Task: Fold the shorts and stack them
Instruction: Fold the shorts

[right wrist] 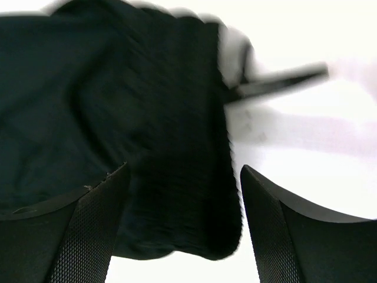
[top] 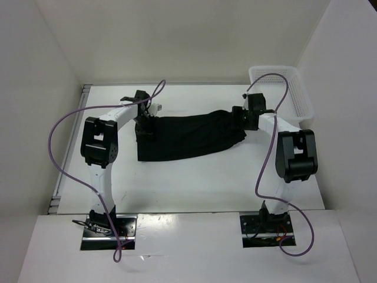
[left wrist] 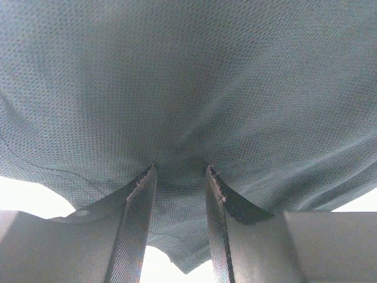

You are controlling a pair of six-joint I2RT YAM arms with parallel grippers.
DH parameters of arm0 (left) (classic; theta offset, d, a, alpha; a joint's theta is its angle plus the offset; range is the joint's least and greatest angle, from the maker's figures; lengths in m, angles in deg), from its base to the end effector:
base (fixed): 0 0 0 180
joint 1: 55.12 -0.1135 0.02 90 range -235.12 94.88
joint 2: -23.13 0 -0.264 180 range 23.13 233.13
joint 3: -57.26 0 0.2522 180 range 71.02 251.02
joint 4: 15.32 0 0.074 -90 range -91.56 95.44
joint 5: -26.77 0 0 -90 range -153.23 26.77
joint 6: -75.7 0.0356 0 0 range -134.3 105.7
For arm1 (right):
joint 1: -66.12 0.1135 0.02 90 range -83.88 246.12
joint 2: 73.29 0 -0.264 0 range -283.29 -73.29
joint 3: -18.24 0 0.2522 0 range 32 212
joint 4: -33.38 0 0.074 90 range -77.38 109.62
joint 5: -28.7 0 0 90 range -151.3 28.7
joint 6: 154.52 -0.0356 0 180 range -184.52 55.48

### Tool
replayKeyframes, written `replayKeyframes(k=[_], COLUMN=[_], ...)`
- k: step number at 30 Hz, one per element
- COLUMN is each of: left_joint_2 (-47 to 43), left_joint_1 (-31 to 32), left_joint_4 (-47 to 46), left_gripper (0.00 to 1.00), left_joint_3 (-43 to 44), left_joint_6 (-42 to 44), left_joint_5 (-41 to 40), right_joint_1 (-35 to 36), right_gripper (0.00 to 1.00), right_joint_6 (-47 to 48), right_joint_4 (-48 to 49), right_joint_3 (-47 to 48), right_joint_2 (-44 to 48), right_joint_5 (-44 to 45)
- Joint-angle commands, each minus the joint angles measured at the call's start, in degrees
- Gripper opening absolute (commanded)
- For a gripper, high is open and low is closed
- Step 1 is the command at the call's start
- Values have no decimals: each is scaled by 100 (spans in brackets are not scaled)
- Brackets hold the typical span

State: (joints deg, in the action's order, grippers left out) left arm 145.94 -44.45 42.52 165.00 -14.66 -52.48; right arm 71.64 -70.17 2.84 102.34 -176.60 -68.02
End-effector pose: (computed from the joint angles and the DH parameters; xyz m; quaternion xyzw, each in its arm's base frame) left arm 0.4298 -0.0877 0.1656 0.1023 0.9793 -0.1064 0.1383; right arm 0.3874 0.0416 0.2040 -0.0191 0.9374 0.0882 0.3365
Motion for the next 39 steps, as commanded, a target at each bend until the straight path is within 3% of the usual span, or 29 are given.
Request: replayKeyframes(k=[1,9,12,19,23,33,39], left_joint_2=[103,218,157,-89,-170,1957,2352], left_joint_1=[-31,-31,-31,188,714,1726,1841], left_joint_4=[-189,-5,144,496,497,497,32], left_gripper=[47,47,47,47,48,50,53], left_joint_3=[-186,-160,129,885,1649,4119,3953], left_joint_6=[36,36,36,36,36,36,36], left_joint_5=[-186,-301,-371,-336,-275,445,867], right_joint_1=[-77,-77,-77,-77,-77,-25,-25], right_gripper=[80,79,69,12,0,0,0], right_joint_6=[-436,-490,-411,-315,177,530,591], right_joint_4=[-1,-115,-115,-63,-124,-308,-529], right_joint_3=[-301,-416,-416,-258,-258,-39,234], right_joint_2=[12,-409,-550,-673,-384,240,574], right_joint_5=[-13,-496,-568,-567,-778,-506,-285])
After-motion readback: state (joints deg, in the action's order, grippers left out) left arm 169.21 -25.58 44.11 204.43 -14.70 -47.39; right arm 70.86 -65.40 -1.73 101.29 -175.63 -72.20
